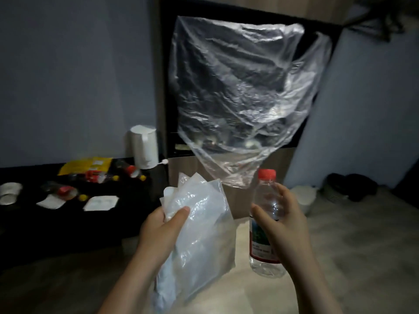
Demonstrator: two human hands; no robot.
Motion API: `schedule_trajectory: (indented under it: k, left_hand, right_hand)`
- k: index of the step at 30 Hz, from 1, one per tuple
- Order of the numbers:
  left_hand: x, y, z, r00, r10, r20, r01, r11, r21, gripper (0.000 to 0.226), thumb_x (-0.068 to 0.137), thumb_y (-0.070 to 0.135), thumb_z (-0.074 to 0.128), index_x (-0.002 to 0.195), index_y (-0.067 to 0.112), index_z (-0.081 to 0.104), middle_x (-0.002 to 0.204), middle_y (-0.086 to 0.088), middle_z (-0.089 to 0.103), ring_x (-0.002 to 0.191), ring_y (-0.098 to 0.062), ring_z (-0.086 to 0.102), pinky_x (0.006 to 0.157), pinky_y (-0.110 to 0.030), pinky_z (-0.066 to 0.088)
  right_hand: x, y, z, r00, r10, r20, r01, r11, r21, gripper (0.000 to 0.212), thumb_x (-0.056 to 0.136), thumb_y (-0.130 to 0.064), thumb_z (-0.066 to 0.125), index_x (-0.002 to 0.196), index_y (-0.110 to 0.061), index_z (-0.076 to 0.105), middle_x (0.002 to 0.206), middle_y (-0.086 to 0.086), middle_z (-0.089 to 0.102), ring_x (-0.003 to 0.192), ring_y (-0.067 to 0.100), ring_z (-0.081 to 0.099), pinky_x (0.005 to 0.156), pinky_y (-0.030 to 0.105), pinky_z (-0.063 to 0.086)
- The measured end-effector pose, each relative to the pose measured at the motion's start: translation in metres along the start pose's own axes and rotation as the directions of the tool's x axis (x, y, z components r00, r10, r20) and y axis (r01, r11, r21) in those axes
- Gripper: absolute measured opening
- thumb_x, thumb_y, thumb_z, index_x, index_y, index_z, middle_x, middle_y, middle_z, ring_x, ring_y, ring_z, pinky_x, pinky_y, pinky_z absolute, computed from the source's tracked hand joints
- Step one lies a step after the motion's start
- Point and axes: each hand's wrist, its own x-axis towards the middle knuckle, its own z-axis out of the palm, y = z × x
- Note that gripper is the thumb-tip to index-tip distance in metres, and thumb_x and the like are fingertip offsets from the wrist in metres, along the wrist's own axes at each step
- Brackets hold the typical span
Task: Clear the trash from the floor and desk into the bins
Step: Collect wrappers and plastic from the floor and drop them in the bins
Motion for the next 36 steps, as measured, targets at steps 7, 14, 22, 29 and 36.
schedule_trajectory:
  k: [7,14,22,29,36]
  left_hand:
    - [0.011,0.002,0.17,0.963,0.008,0.27,-0.017,0.999,0.033,0.013,0.085,0.024,0.068,0.087,0.011,0.071,0.08,-0.003,0.075,0.081,-0.023,0.071,0.071,-0.034,0.053]
    - [0.026,-0.001,0.291,0.851,-0.03,0.524,-0.018,0.996,0.088,0.03,0.071,0.039,0.068,0.087,0.013,0.072,0.083,-0.004,0.075,0.082,-0.024,0.072,0.08,-0.044,0.054]
    - [0.094,-0.01,0.385,0.769,-0.029,0.639,-0.072,0.989,0.132,0.012,0.084,0.026,0.067,0.083,0.014,0.071,0.079,0.0,0.075,0.078,-0.019,0.071,0.072,-0.036,0.053]
    - [0.2,0.002,0.456,0.719,-0.003,0.695,-0.16,0.972,0.17,0.012,0.084,0.025,0.066,0.078,0.016,0.07,0.077,-0.001,0.073,0.078,-0.018,0.068,0.071,-0.034,0.05]
    - [0.266,0.002,0.53,0.659,-0.034,0.752,-0.186,0.961,0.206,0.011,0.087,0.025,0.063,0.08,0.019,0.069,0.079,0.005,0.071,0.078,-0.011,0.065,0.065,-0.025,0.047]
  right_hand:
    - [0.04,0.053,-0.142,0.975,0.103,-0.196,-0.116,0.992,-0.053,0.053,0.075,-0.019,0.075,0.115,-0.041,0.048,0.098,-0.022,0.061,0.085,-0.013,0.059,0.067,0.009,0.044]
    - [0.053,0.098,-0.229,0.875,0.214,-0.434,-0.257,0.965,-0.043,0.05,0.076,-0.026,0.074,0.117,-0.04,0.05,0.105,-0.017,0.061,0.094,-0.002,0.059,0.075,0.02,0.045]
    - [0.117,0.141,-0.254,0.774,0.263,-0.576,-0.364,0.929,-0.064,0.048,0.077,-0.03,0.072,0.121,-0.035,0.051,0.111,-0.009,0.062,0.095,0.005,0.061,0.082,0.029,0.048]
    - [0.217,0.162,-0.246,0.735,0.295,-0.611,-0.407,0.912,-0.05,0.042,0.076,-0.024,0.074,0.105,-0.044,0.051,0.108,-0.014,0.062,0.098,0.004,0.06,0.081,0.027,0.047]
    - [0.291,0.193,-0.259,0.677,0.36,-0.642,-0.46,0.888,0.013,0.039,0.075,-0.022,0.075,0.095,-0.046,0.052,0.098,-0.017,0.064,0.088,0.0,0.061,0.07,0.019,0.045]
